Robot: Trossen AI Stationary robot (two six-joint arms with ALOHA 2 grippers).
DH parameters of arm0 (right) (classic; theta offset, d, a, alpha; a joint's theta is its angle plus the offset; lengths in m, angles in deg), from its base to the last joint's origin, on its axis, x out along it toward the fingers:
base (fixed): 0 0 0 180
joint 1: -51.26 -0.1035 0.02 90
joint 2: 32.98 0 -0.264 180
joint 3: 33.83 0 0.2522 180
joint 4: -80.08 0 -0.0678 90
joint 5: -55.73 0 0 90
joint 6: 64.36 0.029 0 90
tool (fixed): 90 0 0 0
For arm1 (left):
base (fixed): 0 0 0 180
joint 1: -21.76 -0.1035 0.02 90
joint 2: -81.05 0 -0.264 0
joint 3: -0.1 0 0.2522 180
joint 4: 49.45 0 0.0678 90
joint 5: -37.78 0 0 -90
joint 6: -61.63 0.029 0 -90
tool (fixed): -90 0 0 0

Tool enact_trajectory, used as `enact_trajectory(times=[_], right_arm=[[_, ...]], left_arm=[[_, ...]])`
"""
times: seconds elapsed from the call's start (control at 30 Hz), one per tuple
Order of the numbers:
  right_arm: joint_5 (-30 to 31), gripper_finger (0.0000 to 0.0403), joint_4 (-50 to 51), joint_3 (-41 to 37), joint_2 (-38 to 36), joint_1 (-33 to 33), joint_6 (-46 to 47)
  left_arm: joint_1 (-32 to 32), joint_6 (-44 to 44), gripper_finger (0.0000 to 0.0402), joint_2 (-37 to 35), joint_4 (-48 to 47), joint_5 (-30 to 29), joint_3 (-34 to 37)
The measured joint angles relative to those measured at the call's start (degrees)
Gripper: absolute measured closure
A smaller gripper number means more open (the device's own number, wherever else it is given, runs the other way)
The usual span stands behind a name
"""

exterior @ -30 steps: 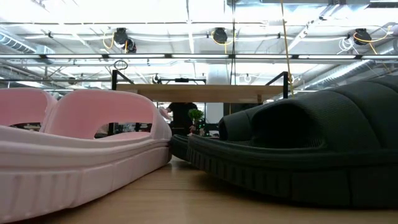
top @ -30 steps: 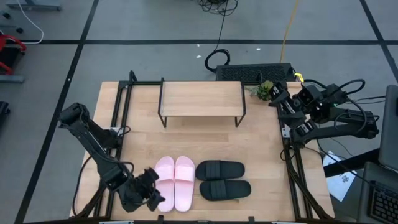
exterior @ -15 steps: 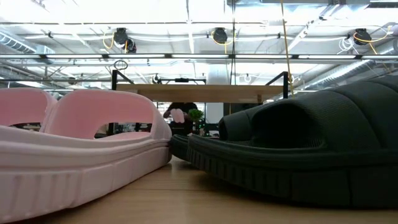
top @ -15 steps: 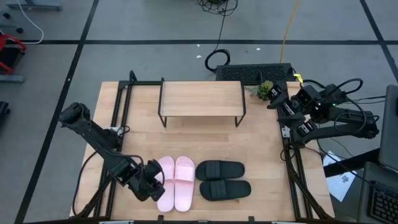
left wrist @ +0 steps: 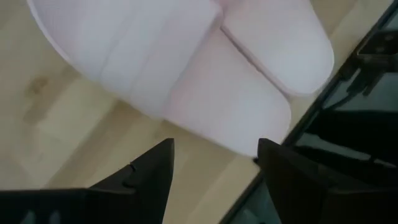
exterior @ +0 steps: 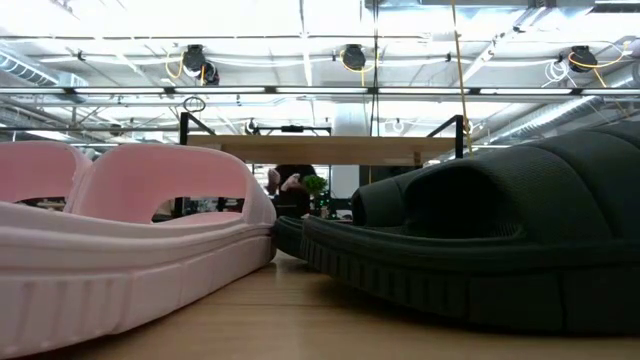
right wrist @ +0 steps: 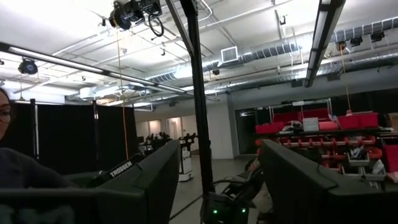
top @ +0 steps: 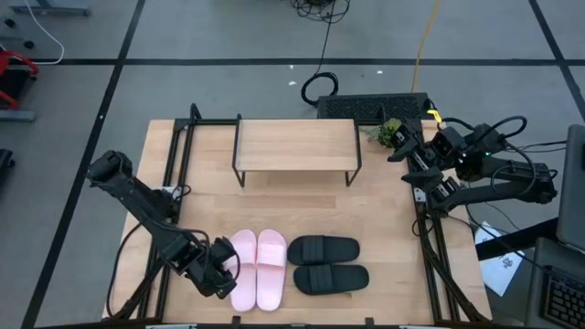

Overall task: Pick and place slides into the shelf
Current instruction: Put the left pink slipper on the shelf

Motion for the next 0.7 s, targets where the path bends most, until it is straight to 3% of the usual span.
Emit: enact_trajectory(times=[0.47, 0.57, 0.7], right_arm=[[0.1, 0.0193, 1.0, 0.0, 0.0, 0.0, -4.3], [0.8, 0.0193, 1.0, 0.0, 0.1, 0.0, -4.3], [3.5, 0.0193, 1.0, 0.0, 0.1, 0.0, -4.3]], left_arm=[[-1.6, 0.0, 0.0170, 0.0, -1.8, -4.8, -0.7], [-2.5, 4.2, 0.0170, 0.5, -0.7, -5.4, -6.3], [-4.0, 11.9, 0.0170, 5.2, -8.6, -7.1, -19.2]])
